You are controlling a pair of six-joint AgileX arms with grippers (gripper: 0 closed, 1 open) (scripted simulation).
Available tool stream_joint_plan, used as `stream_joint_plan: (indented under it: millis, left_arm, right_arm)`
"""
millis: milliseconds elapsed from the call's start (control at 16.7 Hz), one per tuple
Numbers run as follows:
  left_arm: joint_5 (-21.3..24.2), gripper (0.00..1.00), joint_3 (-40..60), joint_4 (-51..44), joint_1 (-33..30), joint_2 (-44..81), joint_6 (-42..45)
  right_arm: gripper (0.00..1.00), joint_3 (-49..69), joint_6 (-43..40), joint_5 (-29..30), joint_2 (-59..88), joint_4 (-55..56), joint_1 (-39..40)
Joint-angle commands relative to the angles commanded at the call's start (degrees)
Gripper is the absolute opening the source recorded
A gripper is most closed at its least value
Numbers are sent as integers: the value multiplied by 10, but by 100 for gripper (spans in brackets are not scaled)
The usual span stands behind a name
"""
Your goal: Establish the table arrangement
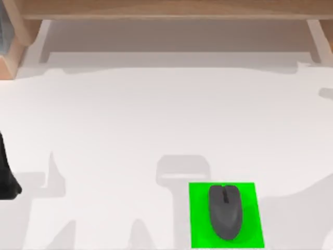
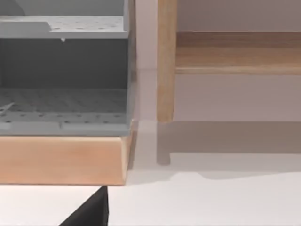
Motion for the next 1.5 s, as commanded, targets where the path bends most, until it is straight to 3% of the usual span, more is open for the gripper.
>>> stream_joint_plan:
  millis: [300,540,1500]
  left_arm:
    - [0,100,0,0,0,0,0]
    - [0,100,0,0,0,0,0]
    - [0,100,0,0,0,0,0]
  right_arm:
    - [100,-37,29,2,-28,-25,6]
    - [100,-107,118,13,-160,-90,32]
    - [100,-589,745,120,-1179,-540,190]
